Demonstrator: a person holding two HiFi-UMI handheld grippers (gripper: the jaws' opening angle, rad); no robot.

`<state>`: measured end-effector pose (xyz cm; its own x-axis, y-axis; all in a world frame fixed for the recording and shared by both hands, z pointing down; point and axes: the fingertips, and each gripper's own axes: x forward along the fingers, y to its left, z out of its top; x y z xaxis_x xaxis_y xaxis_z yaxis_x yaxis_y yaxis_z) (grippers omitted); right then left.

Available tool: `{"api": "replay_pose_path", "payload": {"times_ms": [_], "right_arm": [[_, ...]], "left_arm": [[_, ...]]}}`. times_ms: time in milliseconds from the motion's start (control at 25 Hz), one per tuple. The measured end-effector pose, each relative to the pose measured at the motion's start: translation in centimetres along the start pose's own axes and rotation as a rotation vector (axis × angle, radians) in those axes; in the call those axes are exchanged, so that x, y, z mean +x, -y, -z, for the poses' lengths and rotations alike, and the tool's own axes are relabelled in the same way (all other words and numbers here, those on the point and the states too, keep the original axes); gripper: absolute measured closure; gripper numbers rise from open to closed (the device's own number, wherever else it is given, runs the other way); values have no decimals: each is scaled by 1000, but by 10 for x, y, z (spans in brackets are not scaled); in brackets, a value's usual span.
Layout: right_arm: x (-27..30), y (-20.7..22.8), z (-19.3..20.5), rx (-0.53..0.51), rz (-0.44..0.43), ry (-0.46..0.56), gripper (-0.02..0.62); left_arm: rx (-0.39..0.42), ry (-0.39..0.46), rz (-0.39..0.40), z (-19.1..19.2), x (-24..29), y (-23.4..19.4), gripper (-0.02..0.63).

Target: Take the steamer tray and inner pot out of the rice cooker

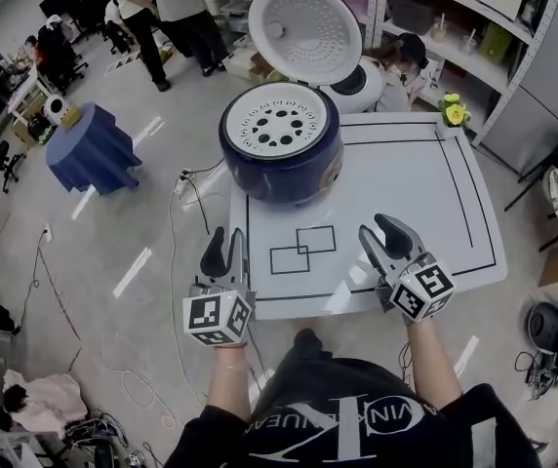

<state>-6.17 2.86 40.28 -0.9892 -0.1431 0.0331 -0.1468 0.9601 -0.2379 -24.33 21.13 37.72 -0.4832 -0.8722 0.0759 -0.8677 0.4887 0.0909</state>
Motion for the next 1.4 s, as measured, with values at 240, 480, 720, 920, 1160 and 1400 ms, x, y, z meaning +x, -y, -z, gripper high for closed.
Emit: {"api": "replay_pose_path", "payload": {"times_ms": [240, 480, 720, 920, 1160, 1400], "right_arm": [[34, 13, -15, 4, 24, 8, 453], [67, 29, -32, 6, 49, 31, 453], [99, 44, -56, 17, 61, 88, 453], [126, 45, -72, 13, 57, 127, 453], [153, 54, -91, 10, 35, 134, 453], [191, 69, -102, 8, 35, 79, 453]], "left_arm": [[-11, -6, 28, -13, 41, -16, 499], [-22, 10, 54, -32, 85, -33, 499], [-21, 22, 91, -46, 127, -44, 499], [-29, 51, 116, -58, 149, -59, 499], [-47, 44, 117, -61, 174, -59, 488], [-23, -1, 93, -60, 198, -61, 468]]}}
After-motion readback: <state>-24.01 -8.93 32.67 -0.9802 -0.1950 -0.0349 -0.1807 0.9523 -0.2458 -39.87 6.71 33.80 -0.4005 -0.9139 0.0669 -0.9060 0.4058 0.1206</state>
